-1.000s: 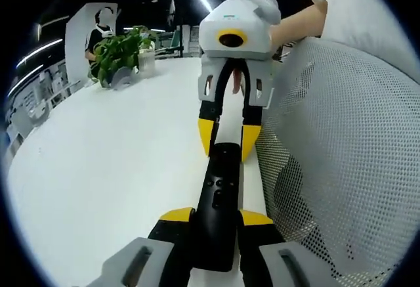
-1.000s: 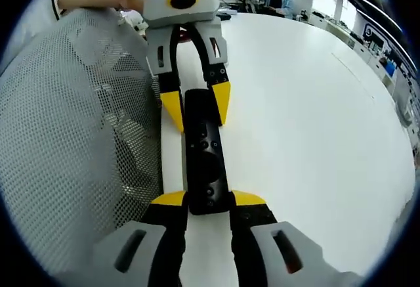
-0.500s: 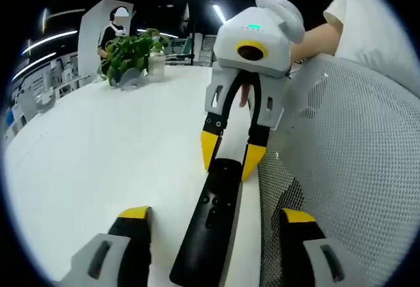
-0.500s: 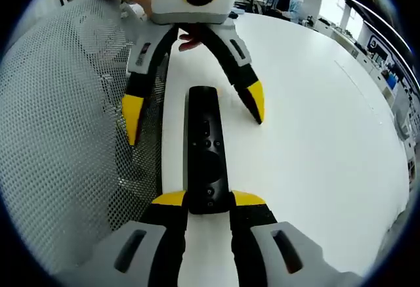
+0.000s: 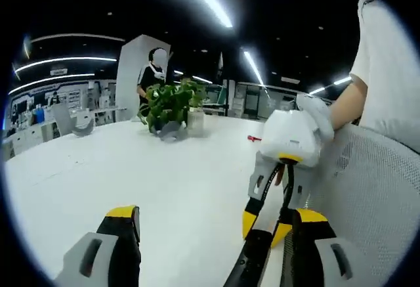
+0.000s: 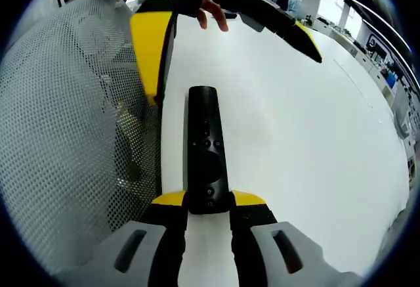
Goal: Press the specified remote control buttons in sequence, fully releasing each button before pressing the next.
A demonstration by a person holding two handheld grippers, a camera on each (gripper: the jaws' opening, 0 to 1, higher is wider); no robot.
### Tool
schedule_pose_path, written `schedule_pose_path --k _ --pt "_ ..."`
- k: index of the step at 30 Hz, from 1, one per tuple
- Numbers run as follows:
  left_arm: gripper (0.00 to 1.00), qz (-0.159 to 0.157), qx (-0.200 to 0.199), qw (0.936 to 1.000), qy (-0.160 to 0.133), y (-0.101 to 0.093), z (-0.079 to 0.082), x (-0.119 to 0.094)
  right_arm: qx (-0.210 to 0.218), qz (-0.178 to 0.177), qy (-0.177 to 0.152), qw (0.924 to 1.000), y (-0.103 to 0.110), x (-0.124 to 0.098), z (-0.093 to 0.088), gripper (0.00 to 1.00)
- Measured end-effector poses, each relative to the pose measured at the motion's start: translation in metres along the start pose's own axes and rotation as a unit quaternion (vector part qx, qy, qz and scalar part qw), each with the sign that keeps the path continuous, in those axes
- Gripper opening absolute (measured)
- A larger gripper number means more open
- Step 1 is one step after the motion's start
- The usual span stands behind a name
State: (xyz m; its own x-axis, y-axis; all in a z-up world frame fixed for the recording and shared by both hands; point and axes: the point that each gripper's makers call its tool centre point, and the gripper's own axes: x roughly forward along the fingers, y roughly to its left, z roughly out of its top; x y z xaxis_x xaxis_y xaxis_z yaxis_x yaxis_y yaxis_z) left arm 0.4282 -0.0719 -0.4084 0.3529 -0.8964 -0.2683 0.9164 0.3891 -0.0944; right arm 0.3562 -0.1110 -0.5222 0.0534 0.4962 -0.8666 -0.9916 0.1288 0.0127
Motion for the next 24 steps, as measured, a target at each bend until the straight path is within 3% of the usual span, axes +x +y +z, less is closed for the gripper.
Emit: schedule_pose_path --k 3,6,8,12,17,19,22,24 --pt "1.00 0.036 0.012 0.9984 -0.042 0.011 0.028 -0.010 0.001 0.000 -0.001 1.0000 0.000 0.000 0.000 0.24" --pt "1.00 0.068 -0.003 0.9953 -0.069 0.020 0.046 -0.025 0.001 0.000 -0.001 1.0000 0.000 0.000 0.000 0.24" --pt "1.00 0.092 -0.038 0.9918 -0.079 0.026 0.056 -0.043 0.000 0.000 0.000 1.0000 0.000 0.000 0.000 0.24" --pt "1.00 0.143 -0.035 0.9836 -0.105 0.030 0.076 -0.082 0.002 0.000 0.000 1.0000 0.000 0.000 0.001 0.24" --pt "1.00 0.236 -0.017 0.9613 -0.141 0.033 0.098 -0.145 0.004 -0.001 -0.001 1.0000 -0.001 0.000 0.001 0.24" --pt "1.00 0.253 -0.009 0.9586 -0.131 0.028 0.094 -0.158 0.004 -0.001 0.000 1.0000 -0.001 0.001 0.001 0.24" --pt "1.00 0.278 0.010 0.9561 -0.094 0.017 0.075 -0.171 0.006 -0.002 0.000 1.0000 -0.001 0.001 0.001 0.24" --pt "1.00 0.289 0.008 0.9531 -0.091 0.010 0.067 -0.175 0.008 -0.003 0.000 1.0000 -0.001 0.001 0.001 0.24"
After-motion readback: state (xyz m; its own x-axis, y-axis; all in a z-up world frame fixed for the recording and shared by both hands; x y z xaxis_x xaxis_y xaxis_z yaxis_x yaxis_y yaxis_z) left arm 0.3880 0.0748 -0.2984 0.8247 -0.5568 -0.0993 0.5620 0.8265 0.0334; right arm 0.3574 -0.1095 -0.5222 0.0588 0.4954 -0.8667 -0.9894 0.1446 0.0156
